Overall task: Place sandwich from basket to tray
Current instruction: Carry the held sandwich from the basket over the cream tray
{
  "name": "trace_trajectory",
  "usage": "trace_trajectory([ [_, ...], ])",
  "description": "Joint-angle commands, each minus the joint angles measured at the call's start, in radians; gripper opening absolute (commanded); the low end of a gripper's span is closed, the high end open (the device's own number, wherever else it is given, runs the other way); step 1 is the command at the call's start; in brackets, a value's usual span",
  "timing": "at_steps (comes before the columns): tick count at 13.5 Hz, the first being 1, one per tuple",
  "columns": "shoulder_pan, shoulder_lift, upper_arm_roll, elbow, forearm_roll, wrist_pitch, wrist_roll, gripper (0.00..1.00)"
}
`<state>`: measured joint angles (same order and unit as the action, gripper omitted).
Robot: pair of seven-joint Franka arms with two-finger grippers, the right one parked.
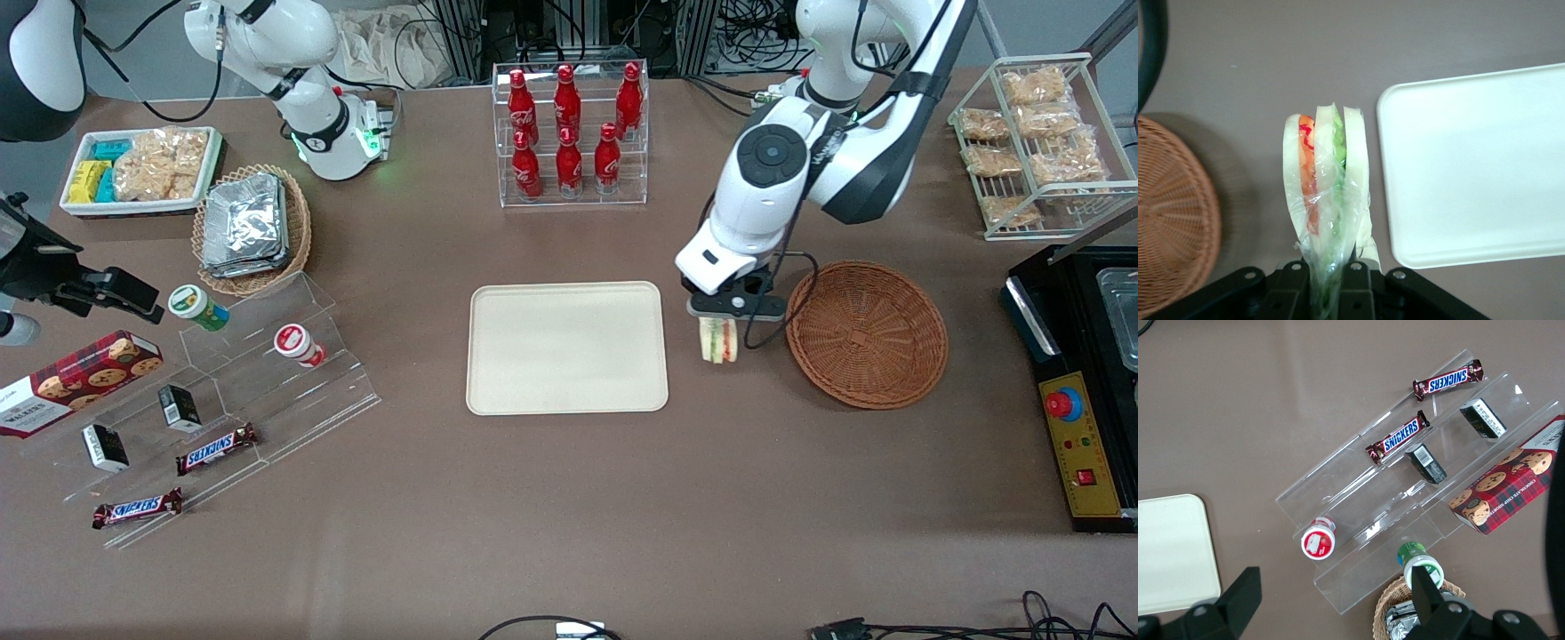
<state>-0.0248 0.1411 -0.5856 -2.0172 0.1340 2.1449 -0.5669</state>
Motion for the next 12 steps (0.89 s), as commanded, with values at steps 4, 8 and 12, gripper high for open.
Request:
trace_trajectory([
  [4,-0.105,0.182,-0.022,0.126,0.076,-0.023,-0.105,0.12],
  [8,-0.147,0.326,-0.022,0.195,0.165,-0.011,-0.137,0.15],
  [12,-0.188,0.44,-0.019,0.251,0.22,-0.01,-0.154,0.24],
])
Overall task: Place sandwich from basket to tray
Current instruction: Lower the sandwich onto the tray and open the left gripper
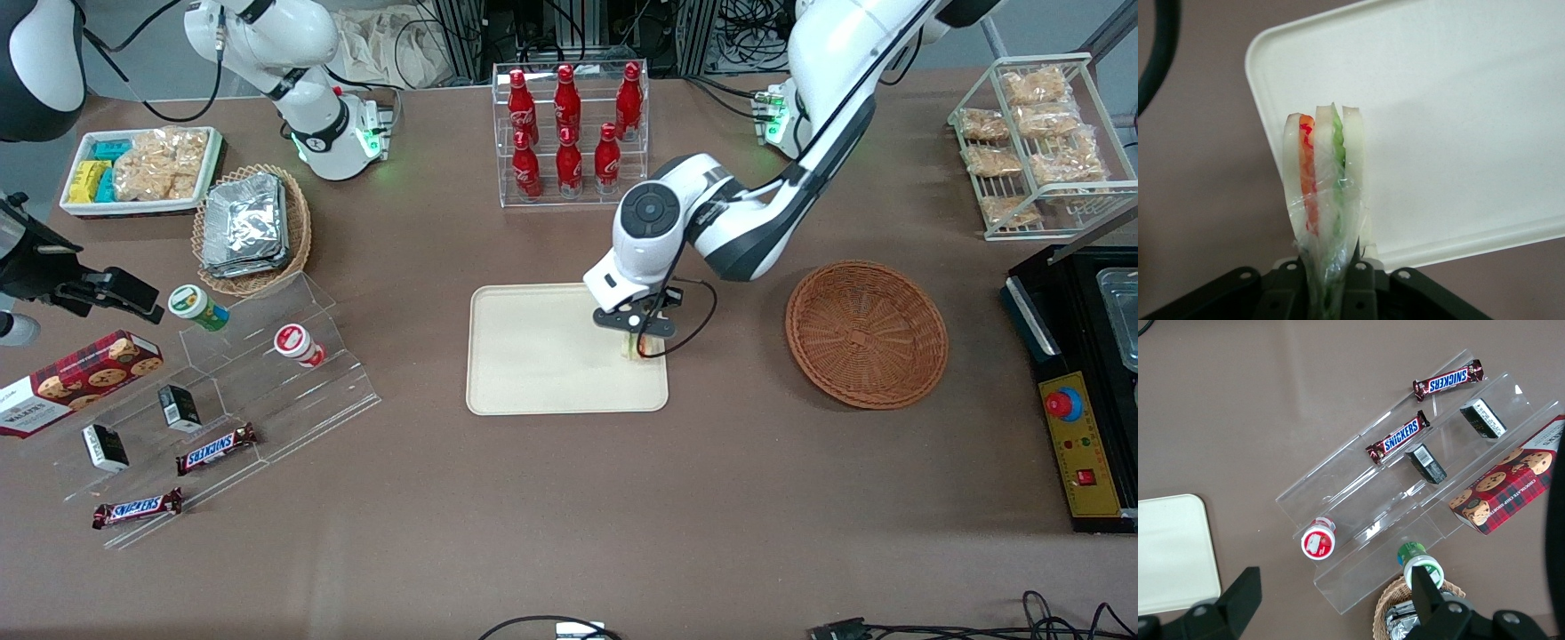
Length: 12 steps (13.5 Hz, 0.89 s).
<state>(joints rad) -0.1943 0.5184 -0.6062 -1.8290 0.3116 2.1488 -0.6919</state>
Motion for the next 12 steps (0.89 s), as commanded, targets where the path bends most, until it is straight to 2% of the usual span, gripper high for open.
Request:
trace_trajectory([
  [1,-0.025,0.078,0.002,0.066,0.056,-0.012,-0.047,0.24],
  [3,-0.057,0.103,0.002,0.071,0.089,-0.012,-0.066,0.25],
  [7,-0.08,0.141,0.005,0.08,0.089,-0.01,-0.072,0.26],
  [9,-0.08,0.156,0.005,0.08,0.113,-0.01,-0.093,0.3],
  [11,-0.08,0.172,0.005,0.079,0.144,-0.01,-0.151,0.41],
  [12,-0.083,0.175,0.005,0.079,0.155,-0.01,-0.172,0.51],
])
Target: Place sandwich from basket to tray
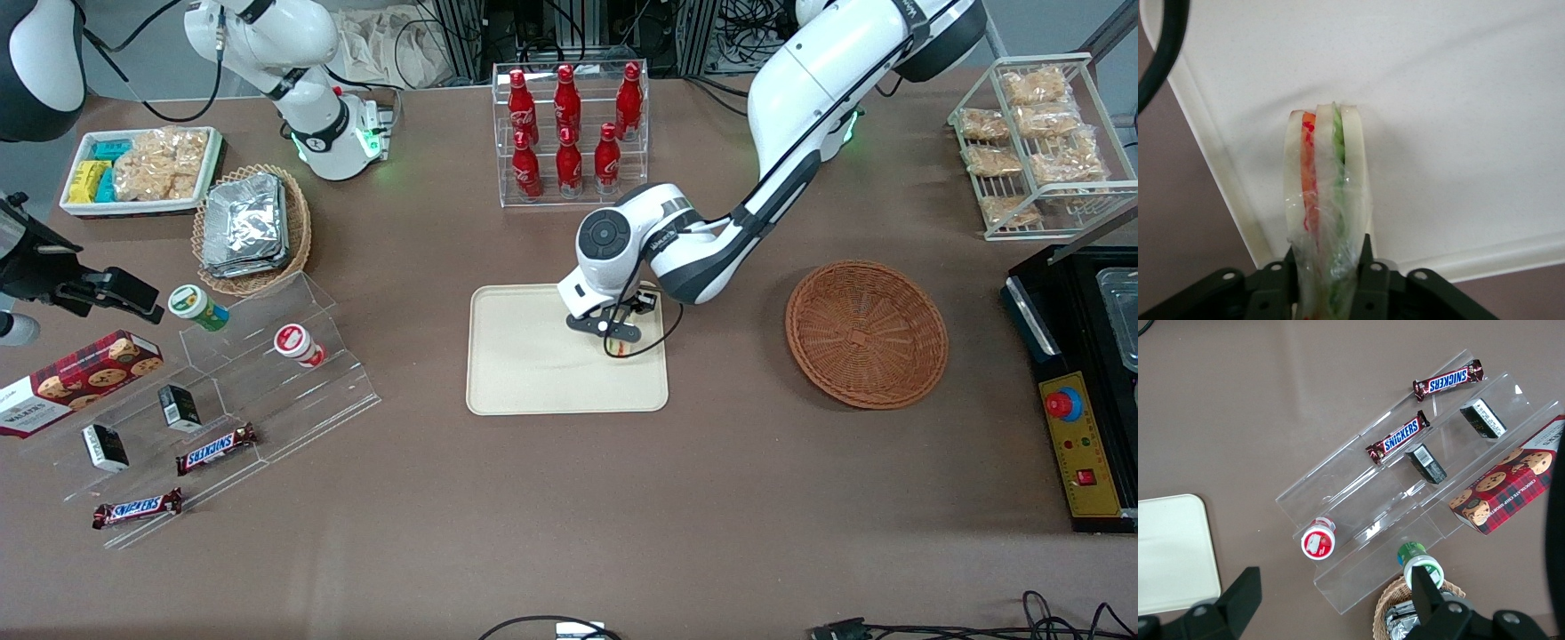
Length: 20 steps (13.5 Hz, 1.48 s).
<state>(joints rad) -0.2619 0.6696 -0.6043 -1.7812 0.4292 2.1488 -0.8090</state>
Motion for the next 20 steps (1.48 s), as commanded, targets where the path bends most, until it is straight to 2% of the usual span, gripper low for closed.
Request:
trace_trajectory([
  [1,-0.017,0.028,0.003,0.032,0.04,-0.012,-0.07,0.75],
  [2,-0.017,0.028,0.003,0.034,0.04,-0.012,-0.085,1.0],
  [6,-0.005,0.016,0.003,0.091,0.025,-0.044,-0.134,1.0],
  [8,0.027,0.008,0.0,0.179,0.014,-0.153,-0.134,1.0],
  [10,0.059,-0.007,0.0,0.27,-0.068,-0.236,-0.136,1.0],
  [12,0.084,-0.028,0.003,0.322,-0.073,-0.299,-0.137,1.0],
  [20,0.329,-0.194,-0.002,0.327,-0.078,-0.357,-0.116,1.0],
])
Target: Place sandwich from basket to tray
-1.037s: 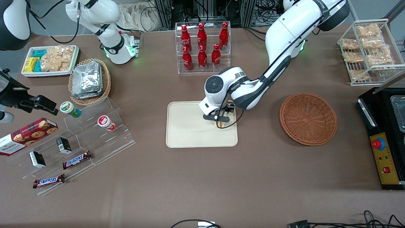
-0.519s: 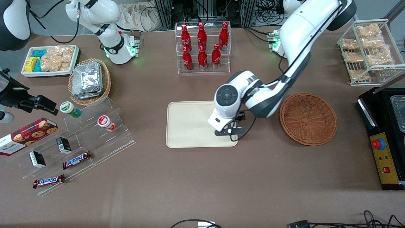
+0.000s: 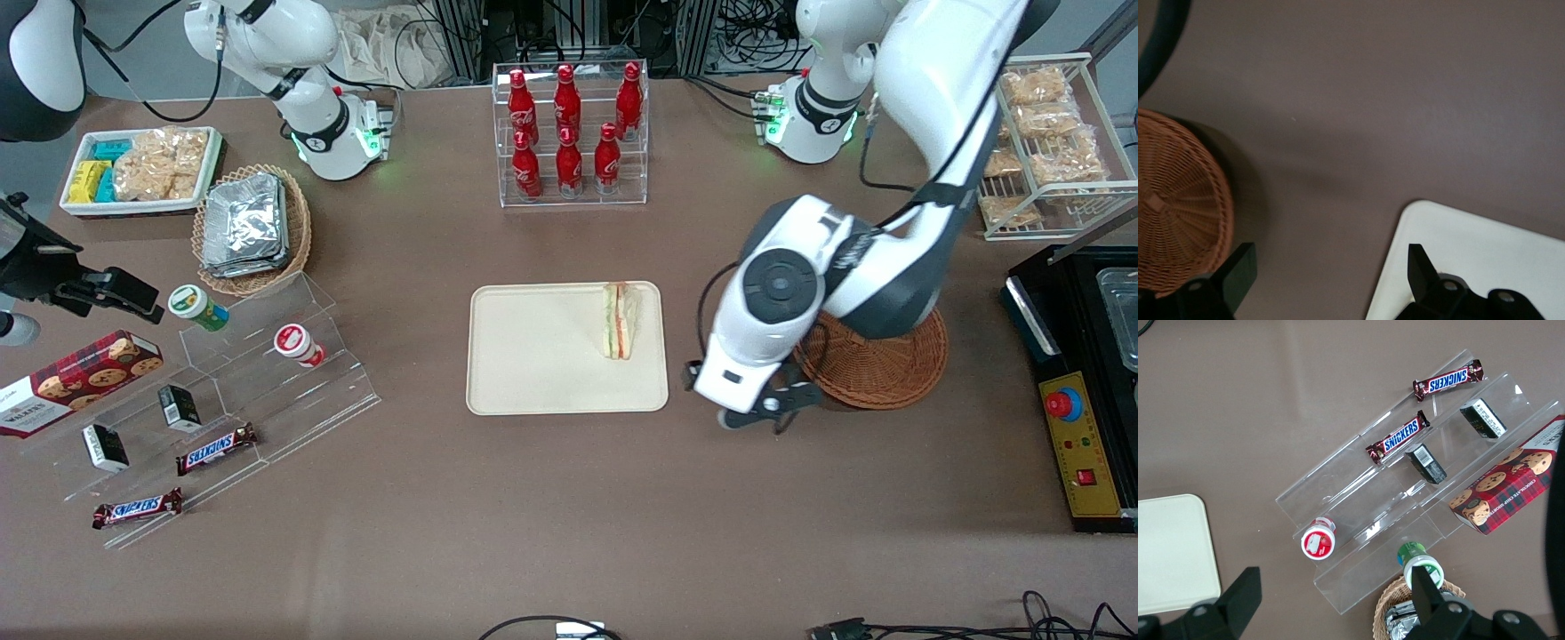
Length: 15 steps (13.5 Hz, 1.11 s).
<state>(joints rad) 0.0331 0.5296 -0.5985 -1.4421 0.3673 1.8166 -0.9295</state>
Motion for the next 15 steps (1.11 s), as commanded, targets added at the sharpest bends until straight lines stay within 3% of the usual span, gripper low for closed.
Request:
trace_trajectory([
  [1,0.06,-0.069,-0.009,-0.011,-0.022,-0.034,0.005,1.0],
  [8,0.194,-0.181,0.003,-0.011,-0.164,-0.106,0.282,1.0],
  [12,0.14,-0.331,0.236,-0.082,-0.322,-0.138,0.551,1.0],
  [15,0.114,-0.434,0.37,-0.135,-0.383,-0.195,0.76,1.0],
])
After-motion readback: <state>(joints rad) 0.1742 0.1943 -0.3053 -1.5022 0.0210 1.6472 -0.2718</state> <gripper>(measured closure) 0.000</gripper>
